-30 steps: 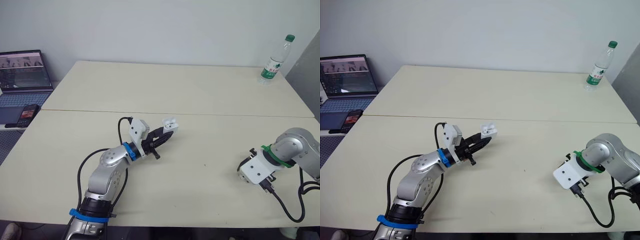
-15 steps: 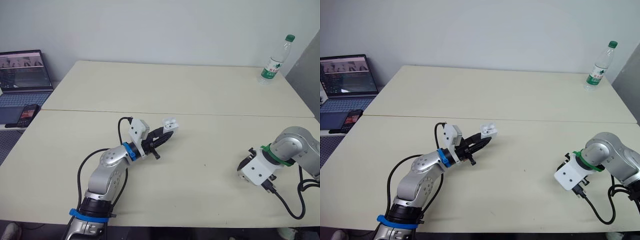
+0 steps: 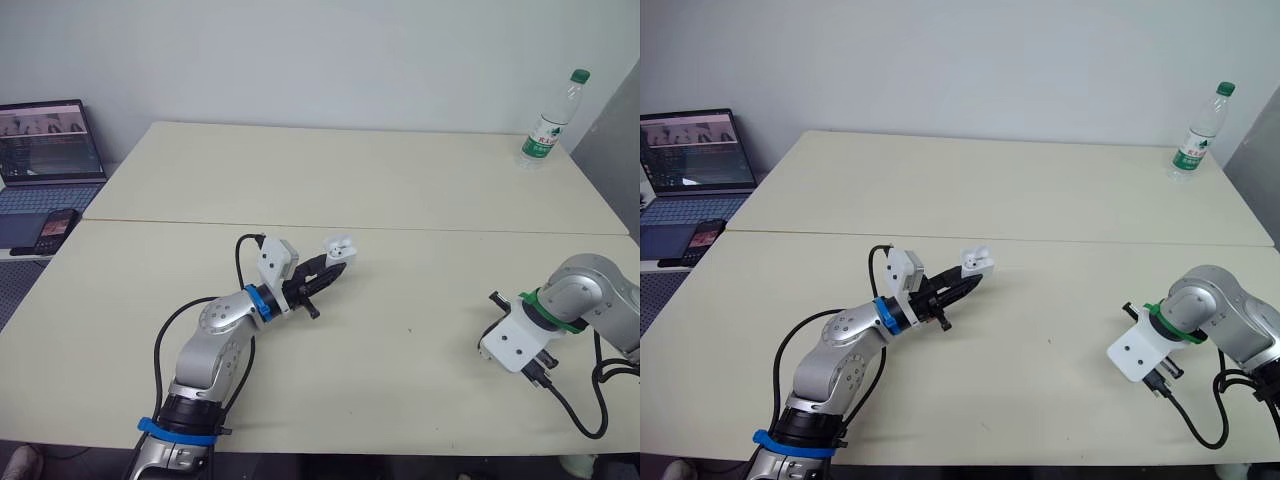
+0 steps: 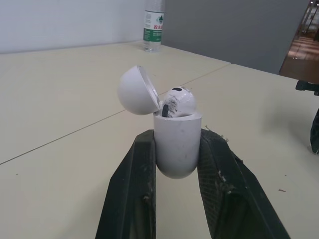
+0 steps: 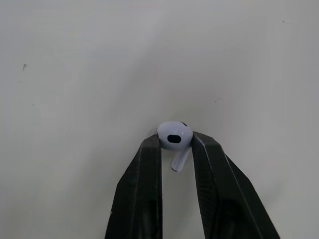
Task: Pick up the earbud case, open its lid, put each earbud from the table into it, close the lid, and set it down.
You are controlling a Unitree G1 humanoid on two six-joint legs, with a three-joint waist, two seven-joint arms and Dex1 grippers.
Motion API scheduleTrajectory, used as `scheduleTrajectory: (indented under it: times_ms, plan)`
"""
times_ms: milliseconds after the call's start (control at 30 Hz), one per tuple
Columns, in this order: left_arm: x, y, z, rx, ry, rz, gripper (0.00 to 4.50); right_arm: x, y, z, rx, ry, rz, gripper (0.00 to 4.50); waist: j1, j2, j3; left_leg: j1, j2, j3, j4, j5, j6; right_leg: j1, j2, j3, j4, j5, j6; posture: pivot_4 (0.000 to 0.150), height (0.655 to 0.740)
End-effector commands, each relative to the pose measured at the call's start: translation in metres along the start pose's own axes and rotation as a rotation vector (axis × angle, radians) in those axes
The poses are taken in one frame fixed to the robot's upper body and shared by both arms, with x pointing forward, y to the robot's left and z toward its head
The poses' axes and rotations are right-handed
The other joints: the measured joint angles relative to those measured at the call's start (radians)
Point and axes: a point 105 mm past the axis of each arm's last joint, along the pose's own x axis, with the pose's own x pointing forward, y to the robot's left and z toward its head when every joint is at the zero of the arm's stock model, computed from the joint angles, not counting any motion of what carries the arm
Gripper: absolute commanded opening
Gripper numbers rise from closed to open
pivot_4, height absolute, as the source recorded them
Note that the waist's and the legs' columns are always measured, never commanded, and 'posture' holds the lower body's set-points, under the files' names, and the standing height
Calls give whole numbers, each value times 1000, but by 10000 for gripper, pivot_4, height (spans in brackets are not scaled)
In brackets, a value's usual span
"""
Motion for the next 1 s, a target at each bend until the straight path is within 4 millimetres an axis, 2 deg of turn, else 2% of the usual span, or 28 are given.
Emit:
scheduleTrajectory:
  times_ms: [33, 133, 267, 533, 767, 1000]
  plan:
    - [-1, -1, 10, 36, -34, -4, 7720, -5, -3, 4, -14, -7, -12, 7915, 0, 0, 0, 0, 0, 0, 0, 0, 0, 0, 0, 0, 0, 0, 0, 1500, 7389]
    - [-1, -1, 10, 37, -34, -4, 7720, -6, -2, 4, 16, -5, -11, 7915, 0, 0, 0, 0, 0, 0, 0, 0, 0, 0, 0, 0, 0, 0, 0, 1500, 7389]
    - [-1, -1, 10, 37, -34, -3, 7720, -8, 2, -4, 207, 50, -9, 7915, 1, 0, 0, 0, 0, 0, 0, 0, 0, 0, 0, 0, 0, 0, 0, 1500, 7389]
    - [1, -2, 9, 37, -32, -9, 7720, -7, 9, 9, 570, 46, -17, 7915, 2, 0, 0, 0, 0, -1, 0, 0, 0, 0, 0, -1, 0, 0, 0, 1500, 7389]
    - [2, -3, 10, 40, -29, -15, 7720, -5, 8, 5, 824, 76, -54, 7915, 2, 0, 0, 0, 0, -1, 0, 0, 0, 0, 0, -1, 0, 0, 0, 1500, 7389]
    - [2, -3, 10, 42, -29, -18, 7720, -5, 6, 6, 831, 82, -64, 7915, 2, 0, 0, 0, -1, -1, 0, 0, 0, 0, 0, -1, 0, 0, 0, 1500, 7389]
